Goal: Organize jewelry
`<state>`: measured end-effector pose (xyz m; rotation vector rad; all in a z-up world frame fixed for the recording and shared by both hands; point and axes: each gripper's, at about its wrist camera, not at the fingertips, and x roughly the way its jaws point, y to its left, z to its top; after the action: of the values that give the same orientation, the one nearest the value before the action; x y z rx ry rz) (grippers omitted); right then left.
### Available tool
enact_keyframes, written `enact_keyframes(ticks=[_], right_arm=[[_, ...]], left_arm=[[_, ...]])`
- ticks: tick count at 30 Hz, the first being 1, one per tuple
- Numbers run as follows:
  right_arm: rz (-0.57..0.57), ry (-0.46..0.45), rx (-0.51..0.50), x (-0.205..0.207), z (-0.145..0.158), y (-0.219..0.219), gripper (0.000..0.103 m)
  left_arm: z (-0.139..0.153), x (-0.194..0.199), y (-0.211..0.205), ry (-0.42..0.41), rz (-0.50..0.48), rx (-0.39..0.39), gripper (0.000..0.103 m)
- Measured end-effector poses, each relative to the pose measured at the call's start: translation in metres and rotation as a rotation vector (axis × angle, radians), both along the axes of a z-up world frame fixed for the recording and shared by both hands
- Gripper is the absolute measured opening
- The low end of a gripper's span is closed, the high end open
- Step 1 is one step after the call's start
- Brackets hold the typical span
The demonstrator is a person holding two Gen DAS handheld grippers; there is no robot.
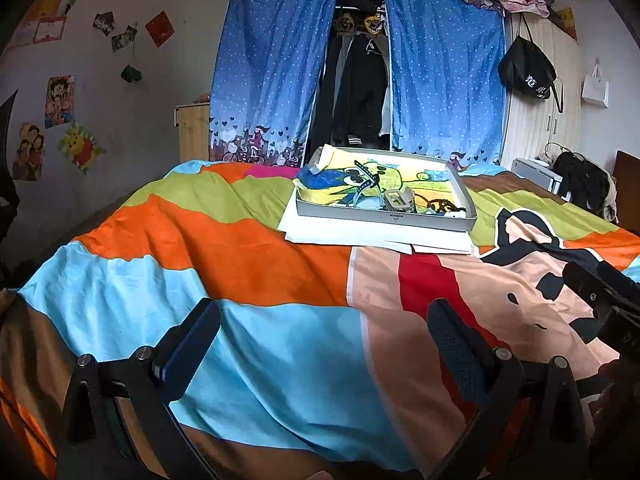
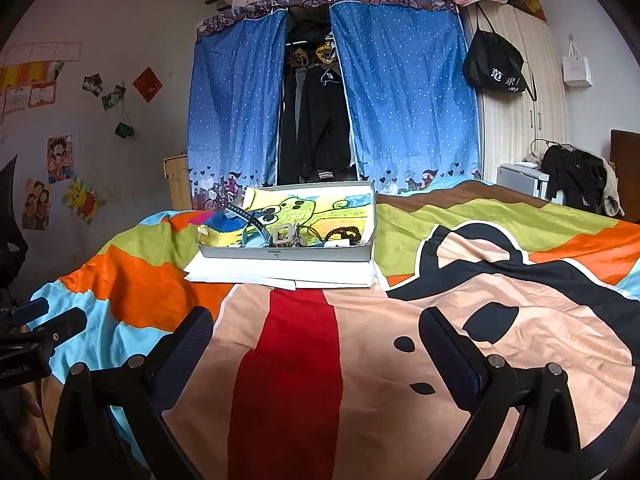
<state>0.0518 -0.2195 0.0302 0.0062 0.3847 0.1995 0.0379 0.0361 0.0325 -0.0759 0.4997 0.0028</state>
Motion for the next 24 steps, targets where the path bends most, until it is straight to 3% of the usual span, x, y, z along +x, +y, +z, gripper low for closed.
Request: enact_keyframes(ticks=[24], right_arm=[[0.001,0.000,-0.002,-0.0008,0.0000,0.0010,0.103]], left_arm=[[0.0002,0.0000,-0.0020,0.002,-0.004,0.000,0.102]])
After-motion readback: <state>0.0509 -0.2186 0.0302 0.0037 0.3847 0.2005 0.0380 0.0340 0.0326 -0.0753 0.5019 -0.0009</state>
